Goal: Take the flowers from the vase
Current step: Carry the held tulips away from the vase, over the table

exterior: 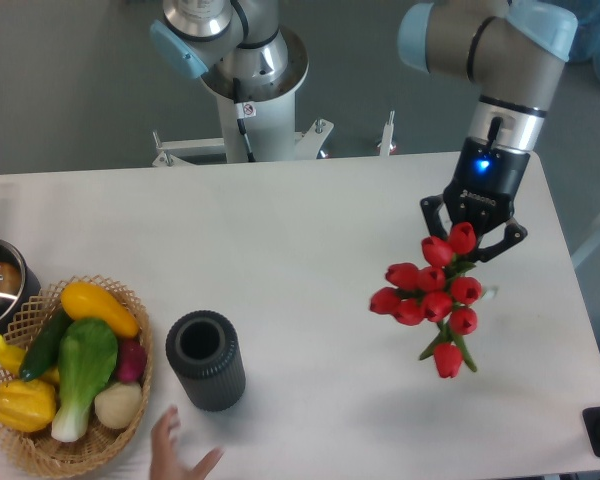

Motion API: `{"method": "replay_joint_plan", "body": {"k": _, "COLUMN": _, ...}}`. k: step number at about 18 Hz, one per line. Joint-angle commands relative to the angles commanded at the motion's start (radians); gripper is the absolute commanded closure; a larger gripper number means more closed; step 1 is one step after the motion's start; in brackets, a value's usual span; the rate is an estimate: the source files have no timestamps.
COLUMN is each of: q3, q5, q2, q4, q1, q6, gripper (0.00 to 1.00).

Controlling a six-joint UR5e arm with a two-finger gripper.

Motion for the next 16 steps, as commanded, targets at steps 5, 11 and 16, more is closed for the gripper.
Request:
{"method": "replay_joint_plan", "body": {"k": 5, "q3": 0.009, "q5": 0.086, "q2": -0.011, "q4": -0.017, "q1": -0.008, "q6": 0.0, "gripper": 1.0}}
{"method": "replay_joint_plan", "body": {"k": 11, "q3": 0.164, "q5": 0.293, "q2": -0.049, "q4": -0.161, "q1": -0.113, "q6": 0.002, "gripper": 1.0}}
{"method": "replay_joint_plan", "body": {"k": 16, "q3": 0.186, "q5": 0.379, "q2": -0.058, "q4": -0.187, "q1": -0.146, "q6": -0.015, "gripper": 1.0}}
